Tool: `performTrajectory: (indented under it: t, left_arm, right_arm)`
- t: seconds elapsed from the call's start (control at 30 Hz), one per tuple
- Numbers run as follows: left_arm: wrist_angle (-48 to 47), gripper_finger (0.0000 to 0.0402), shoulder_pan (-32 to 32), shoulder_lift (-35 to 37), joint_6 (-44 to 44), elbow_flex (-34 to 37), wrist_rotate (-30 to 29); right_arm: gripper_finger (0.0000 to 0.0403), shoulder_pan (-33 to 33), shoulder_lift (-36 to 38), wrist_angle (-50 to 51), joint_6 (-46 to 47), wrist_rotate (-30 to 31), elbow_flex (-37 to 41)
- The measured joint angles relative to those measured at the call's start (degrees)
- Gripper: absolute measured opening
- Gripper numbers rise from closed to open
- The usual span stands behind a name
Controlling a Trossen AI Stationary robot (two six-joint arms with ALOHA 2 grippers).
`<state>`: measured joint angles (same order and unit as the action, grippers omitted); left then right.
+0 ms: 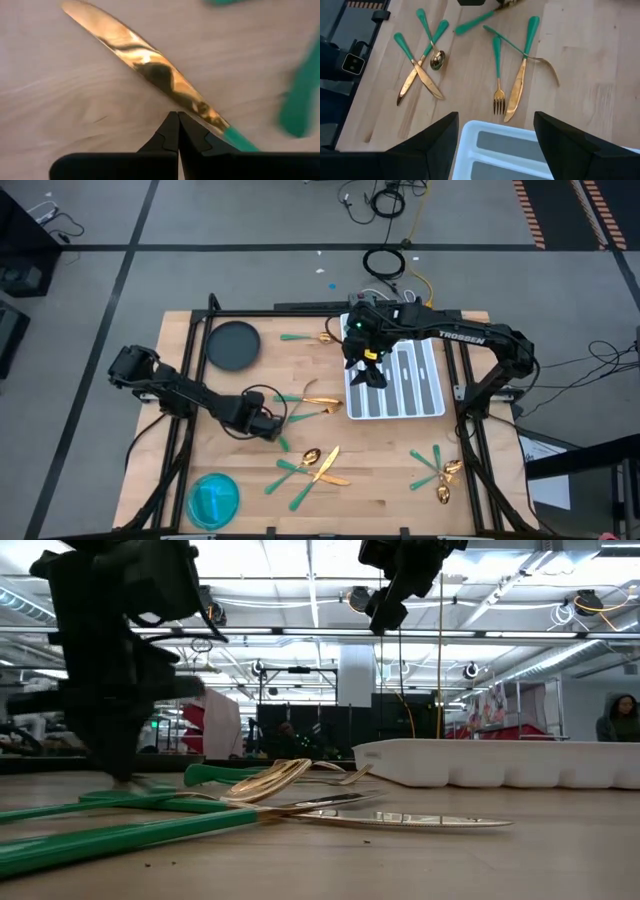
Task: Sort silverware
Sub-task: Put the green knife into the silverware tray, then put the green fork into the silverware tray
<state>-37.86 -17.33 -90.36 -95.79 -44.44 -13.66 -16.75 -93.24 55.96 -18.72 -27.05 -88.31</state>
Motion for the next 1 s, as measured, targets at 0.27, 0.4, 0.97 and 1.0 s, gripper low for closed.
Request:
performTrajectory:
  t: [0.27,0.4,0.97,1.0]
  left_arm:
    - [-1.5,0.0010,0.1,7.2,6.7,-8.2,-13.3]
    - [-2.9,0.0014,-0.4,14.3,16.1,-12.5,-21.7]
    - [-9.8,0.0017,-7.2,43.5,37.0,-16.9,-40.2]
    - [-9.8,0.0017,-7.2,43.8,37.9,-16.9,-40.3]
  right_arm:
    - [0.0254,1.7,-2.9,-2.1,-3.1,2.3,0.0]
    - [0.0260,4.6,-4.9,-6.8,-10.5,7.6,0.0]
    - [0.0277,13.2,-24.6,-21.2,-16.5,9.6,-7.0]
    - [0.0276,13.2,-25.7,-21.2,-16.5,9.6,-8.3]
